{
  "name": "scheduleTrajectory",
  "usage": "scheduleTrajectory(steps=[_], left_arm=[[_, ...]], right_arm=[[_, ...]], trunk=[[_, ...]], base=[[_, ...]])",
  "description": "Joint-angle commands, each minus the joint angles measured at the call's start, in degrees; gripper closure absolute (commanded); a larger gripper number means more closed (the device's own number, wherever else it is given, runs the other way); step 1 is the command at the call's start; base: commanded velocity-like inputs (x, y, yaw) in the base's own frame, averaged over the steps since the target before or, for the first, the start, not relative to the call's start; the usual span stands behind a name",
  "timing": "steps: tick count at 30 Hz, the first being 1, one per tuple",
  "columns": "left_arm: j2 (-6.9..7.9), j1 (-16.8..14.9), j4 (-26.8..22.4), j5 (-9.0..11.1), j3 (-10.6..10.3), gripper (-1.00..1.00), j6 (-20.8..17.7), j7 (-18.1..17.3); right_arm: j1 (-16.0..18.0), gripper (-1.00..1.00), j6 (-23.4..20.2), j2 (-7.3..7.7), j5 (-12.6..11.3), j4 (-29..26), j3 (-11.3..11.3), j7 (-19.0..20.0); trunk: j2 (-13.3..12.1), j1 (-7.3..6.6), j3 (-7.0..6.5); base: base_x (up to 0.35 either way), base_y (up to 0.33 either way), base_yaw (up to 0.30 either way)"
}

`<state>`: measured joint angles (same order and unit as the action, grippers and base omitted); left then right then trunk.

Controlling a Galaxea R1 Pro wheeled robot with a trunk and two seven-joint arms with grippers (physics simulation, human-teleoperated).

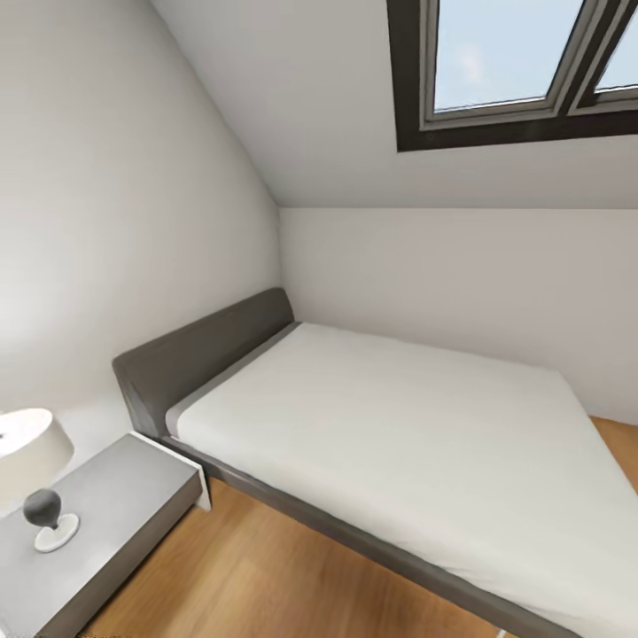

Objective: Attach the digital camera to the camera tripod in the bedroom.

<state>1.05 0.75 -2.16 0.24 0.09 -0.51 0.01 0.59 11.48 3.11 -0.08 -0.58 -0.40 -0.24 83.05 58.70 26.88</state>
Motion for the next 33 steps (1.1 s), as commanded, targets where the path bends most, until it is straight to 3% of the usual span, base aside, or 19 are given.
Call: scheduleTrajectory(steps=[1, 17, 33], left_arm=[[0.0, 0.04, -0.13, 0.02, 0.0, -1.0, -0.05, 0.0], [-0.03, 0.04, -0.13, 0.02, 0.0, -1.0, -0.03, -0.01], [-0.07, 0.04, -0.14, 0.02, 0.0, -1.0, -0.02, -0.01]], right_arm=[[0.03, -1.0, 0.21, 0.0, -0.01, 0.05, -0.04, -0.02], [0.02, -1.0, 0.21, 0.03, -0.01, 0.05, -0.04, -0.02], [0.03, -1.0, 0.21, 0.02, -0.01, 0.05, -0.04, -0.02]], trunk=[[0.03, 0.03, 0.05], [0.03, 0.03, 0.05], [0.03, 0.03, 0.05]], base=[[0.238, 0.176, 0.294], [0.194, 0.157, 0.294], [0.032, 0.02, 0.294]])
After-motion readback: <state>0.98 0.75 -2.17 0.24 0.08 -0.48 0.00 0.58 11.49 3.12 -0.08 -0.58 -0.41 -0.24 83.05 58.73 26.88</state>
